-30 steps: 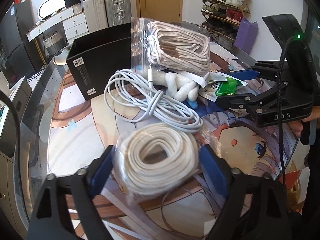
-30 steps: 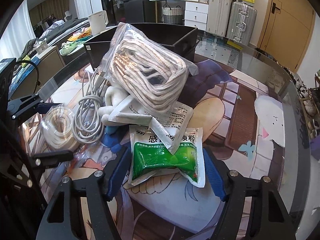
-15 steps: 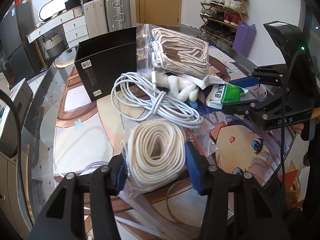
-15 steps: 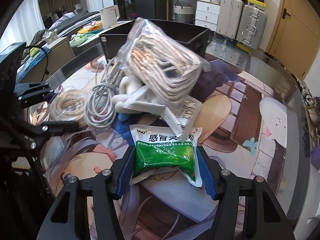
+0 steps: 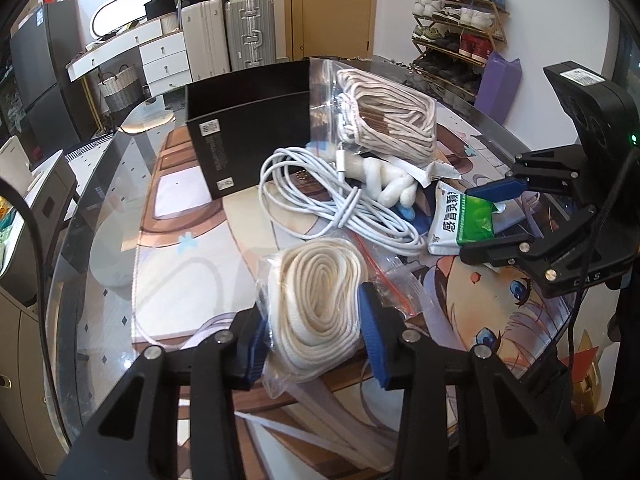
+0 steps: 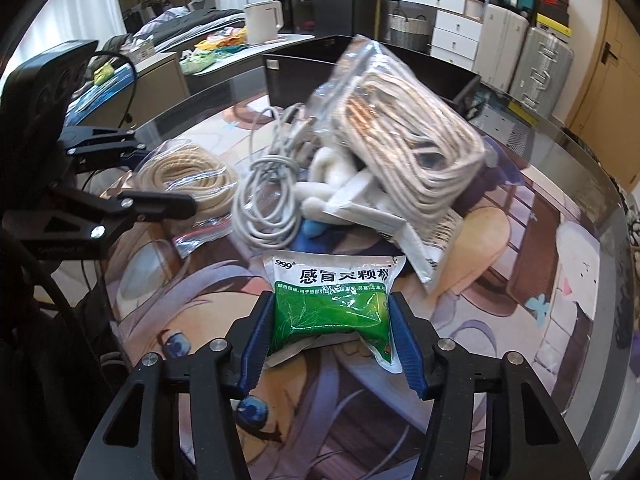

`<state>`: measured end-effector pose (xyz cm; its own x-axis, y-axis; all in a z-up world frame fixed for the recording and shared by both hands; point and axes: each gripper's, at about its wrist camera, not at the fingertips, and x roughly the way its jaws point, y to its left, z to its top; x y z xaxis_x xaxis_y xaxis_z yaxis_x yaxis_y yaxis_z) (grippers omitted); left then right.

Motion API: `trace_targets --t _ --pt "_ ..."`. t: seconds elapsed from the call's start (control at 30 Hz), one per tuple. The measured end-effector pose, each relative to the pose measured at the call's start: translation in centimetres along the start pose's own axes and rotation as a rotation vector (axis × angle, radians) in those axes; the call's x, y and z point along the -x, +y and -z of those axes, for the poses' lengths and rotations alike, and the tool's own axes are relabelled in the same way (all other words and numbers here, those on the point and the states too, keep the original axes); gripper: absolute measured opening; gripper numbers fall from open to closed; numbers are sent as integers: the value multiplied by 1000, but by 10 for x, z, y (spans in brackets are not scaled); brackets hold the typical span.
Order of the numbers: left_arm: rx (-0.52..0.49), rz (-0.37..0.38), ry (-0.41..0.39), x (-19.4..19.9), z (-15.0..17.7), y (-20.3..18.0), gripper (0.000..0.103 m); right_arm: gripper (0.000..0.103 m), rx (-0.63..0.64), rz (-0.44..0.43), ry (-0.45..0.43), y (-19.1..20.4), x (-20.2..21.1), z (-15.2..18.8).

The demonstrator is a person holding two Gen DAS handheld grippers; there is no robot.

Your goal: Organize soft objects

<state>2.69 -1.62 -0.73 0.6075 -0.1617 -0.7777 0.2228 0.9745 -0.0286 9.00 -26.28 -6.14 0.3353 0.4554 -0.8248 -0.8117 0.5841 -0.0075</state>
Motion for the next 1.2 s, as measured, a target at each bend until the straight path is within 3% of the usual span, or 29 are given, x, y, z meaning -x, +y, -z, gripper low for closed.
trace_targets --t 0.27,0.4,1.2 --pt "17 3 -14 7 1 7 32 56 46 -39 -33 15 11 -1" --pt "17 3 -29 10 2 9 21 56 57 -42 -42 19 13 -3" --pt "59 -21 -91 33 -2 23 18 56 63 -20 -178 21 46 -12"
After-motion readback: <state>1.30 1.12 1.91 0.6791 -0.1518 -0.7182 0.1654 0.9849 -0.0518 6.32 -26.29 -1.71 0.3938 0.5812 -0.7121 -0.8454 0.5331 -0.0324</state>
